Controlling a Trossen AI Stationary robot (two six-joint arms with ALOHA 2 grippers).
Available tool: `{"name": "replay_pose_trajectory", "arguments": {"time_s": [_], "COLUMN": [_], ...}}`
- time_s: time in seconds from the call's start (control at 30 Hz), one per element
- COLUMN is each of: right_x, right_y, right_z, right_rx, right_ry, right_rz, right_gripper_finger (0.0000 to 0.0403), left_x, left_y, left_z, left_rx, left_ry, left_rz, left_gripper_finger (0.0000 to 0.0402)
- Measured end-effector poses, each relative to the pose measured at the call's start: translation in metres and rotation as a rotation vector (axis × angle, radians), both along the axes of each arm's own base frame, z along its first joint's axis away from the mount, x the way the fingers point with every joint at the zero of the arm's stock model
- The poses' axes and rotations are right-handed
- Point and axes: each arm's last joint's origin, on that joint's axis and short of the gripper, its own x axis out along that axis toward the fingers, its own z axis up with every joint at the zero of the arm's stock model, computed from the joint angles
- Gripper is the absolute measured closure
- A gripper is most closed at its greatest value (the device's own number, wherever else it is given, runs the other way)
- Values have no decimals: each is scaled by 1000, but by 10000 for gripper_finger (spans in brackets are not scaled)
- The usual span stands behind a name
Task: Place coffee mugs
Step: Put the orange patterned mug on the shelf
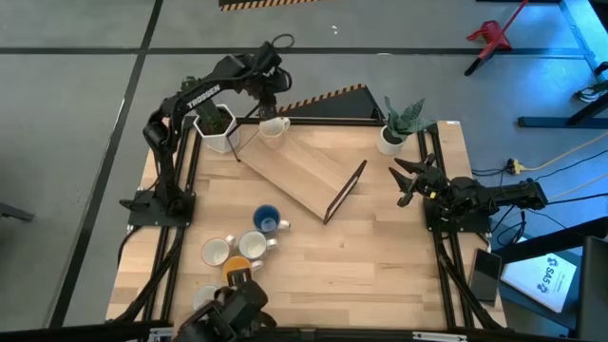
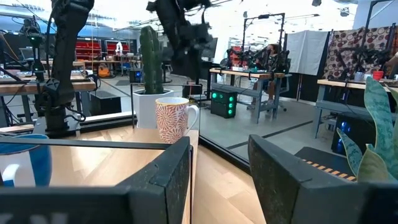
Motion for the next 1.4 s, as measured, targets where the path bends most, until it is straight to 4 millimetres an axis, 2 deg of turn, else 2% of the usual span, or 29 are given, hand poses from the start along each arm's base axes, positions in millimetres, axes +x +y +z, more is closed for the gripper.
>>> {"name": "replay_pose_trajectory", "arguments": {"time_s": [0.07,0.13,0.27,0.4,0.5,0.57,0.7,0.83,1.1,1.4], "right_x": [0,0,0,1,1,1,1,1,1,1], "right_y": [0,0,0,0,0,0,0,0,0,0], "right_z": [0,-1,-3,-5,-5,-5,-5,-5,-5,-5], "right_rx": [-1,-1,-6,-9,-8,-8,-8,-8,-8,-8], "right_ry": [2,7,37,55,53,53,52,52,51,51], "right_rz": [0,0,0,0,0,0,0,0,0,0], "right_gripper_finger": [253,253,253,253,253,253,253,253,253,253], "left_x": [0,0,3,13,24,28,24,13,8,-2], "left_y": [-8,-20,-56,-98,-119,-125,-125,-116,-89,-72], "left_z": [15,28,42,30,9,-10,-54,-76,-77,-77], "left_rx": [-39,-153,-392,-469,-495,-464,-383,-293,-189,-170], "left_ry": [-20,-78,-148,5,32,68,139,152,49,41], "left_rz": [7,-22,-134,-259,-323,-309,-239,-191,-137,-68], "left_gripper_finger": [288,289,317,384,395,400,401,401,401,401]}}
